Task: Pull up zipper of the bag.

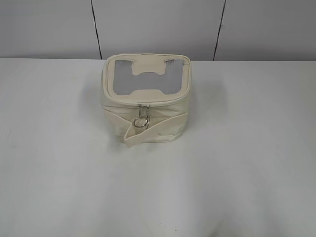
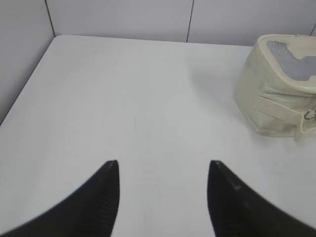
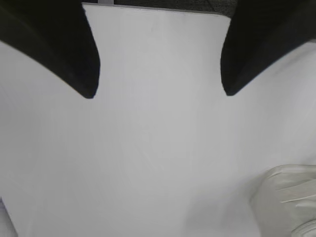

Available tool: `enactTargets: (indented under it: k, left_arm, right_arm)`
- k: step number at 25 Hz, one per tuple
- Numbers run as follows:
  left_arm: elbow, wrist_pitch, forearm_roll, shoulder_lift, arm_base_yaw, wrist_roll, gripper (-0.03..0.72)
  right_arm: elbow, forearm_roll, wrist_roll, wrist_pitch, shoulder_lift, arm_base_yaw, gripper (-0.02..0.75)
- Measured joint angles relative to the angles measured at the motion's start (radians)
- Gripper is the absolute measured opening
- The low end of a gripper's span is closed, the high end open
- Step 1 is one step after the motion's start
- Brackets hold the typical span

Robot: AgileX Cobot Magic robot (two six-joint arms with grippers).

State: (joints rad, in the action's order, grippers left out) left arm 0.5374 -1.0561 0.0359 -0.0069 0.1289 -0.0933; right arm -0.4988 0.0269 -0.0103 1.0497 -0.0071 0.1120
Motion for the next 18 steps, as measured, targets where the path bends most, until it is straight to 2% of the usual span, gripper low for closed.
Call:
enactTargets:
  k: [10,18]
  left_arm:
    - [0.0,0.0,0.0,0.0,-0.017,0.0,0.435]
    - [0.0,0.0,0.0,0.0,-0.017,0.0,0.391]
  right_arm:
    - [0.0,0.0,0.0,0.0,0.0,-0.012,0.577]
    - [0.0,0.0,0.001,0.0,0.0,-0.012,0.538]
